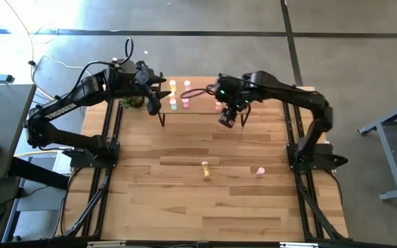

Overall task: Pick and place medicine bottles onto shelf by color
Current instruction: Put the pink pill bottle on the shelf

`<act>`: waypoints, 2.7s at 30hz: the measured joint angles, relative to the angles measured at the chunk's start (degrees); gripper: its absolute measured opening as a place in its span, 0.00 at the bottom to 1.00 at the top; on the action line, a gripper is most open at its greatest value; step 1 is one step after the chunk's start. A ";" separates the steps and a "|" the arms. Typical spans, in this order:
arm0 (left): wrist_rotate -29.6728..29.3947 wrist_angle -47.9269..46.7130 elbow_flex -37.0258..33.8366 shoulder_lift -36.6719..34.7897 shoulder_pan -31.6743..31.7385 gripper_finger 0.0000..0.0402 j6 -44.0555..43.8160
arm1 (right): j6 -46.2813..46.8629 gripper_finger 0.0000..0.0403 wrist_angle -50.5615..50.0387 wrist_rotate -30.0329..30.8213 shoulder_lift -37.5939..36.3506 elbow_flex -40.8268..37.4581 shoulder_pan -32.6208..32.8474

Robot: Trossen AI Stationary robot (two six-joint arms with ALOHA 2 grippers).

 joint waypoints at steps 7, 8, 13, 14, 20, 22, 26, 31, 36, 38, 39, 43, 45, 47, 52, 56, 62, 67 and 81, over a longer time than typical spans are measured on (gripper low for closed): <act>-0.01 0.02 0.00 0.00 0.02 0.59 -1.46 | 10.09 0.48 5.89 -0.90 -13.60 -18.07 4.51; -0.02 0.02 0.00 0.00 0.02 0.59 -1.53 | 11.58 0.48 6.83 -0.99 -15.74 -20.63 5.29; 0.16 0.02 0.00 0.00 0.00 0.59 -2.70 | 19.39 0.48 10.19 -1.13 -25.23 -31.46 9.35; 0.15 0.01 0.00 0.01 0.01 0.59 -2.93 | 20.93 0.48 10.49 -1.27 -27.03 -33.38 10.05; 0.19 -0.69 0.00 0.20 0.00 0.59 -4.71 | 29.07 0.48 11.06 -1.72 -35.22 -42.51 13.97; 0.57 -0.95 0.00 0.20 0.00 0.59 -7.74 | 30.78 0.48 10.95 -2.40 -36.84 -44.92 15.07; 2.87 -2.03 0.00 0.20 -0.18 0.59 -13.64 | 34.11 0.48 10.95 -2.53 -38.80 -49.07 17.65; 3.21 -2.51 0.00 0.21 -2.78 0.59 -16.63 | 37.86 0.53 11.29 -5.45 -39.13 -54.27 21.03; 2.75 -2.60 0.00 0.22 -6.57 0.59 -18.61 | 41.56 0.63 15.06 -8.75 -39.13 -59.78 24.26; 2.71 -2.61 0.00 0.22 -7.84 0.59 -19.34 | 43.38 0.65 17.14 -10.15 -39.13 -61.96 25.27; 2.70 -2.60 0.00 0.22 -8.46 0.59 -19.55 | 44.33 0.65 18.27 -10.74 -39.13 -63.03 25.78; 1.61 -2.60 0.00 0.22 -10.73 0.59 -19.59 | 48.48 0.66 22.85 -11.54 -39.13 -67.28 27.52; -0.06 -2.60 0.00 0.22 -11.76 0.59 -19.60 | 50.26 0.66 25.41 -11.55 -39.11 -69.37 28.26; -1.55 -2.60 0.00 0.22 -12.56 0.59 -19.60 | 51.57 0.66 27.47 -11.56 -39.11 -71.06 29.02; -3.31 -2.60 0.00 0.22 -13.64 0.59 -19.61 | 53.14 0.66 32.45 -11.58 -39.02 -73.73 30.44; -3.45 -2.59 0.00 0.22 -13.79 0.59 -19.78 | 53.10 0.66 33.53 -11.33 -37.99 -74.10 31.04; -3.48 -2.58 0.00 0.22 -13.79 0.59 -19.76 | 52.67 0.65 33.76 -11.06 -34.88 -74.10 31.04; -3.46 -2.58 0.00 0.22 -13.77 0.59 -19.61 | 52.57 0.56 34.76 -10.95 -32.73 -74.10 31.04; -5.61 -2.58 0.00 0.22 -13.75 0.59 -19.56 | 52.47 0.24 34.63 -12.10 -32.36 -73.02 30.87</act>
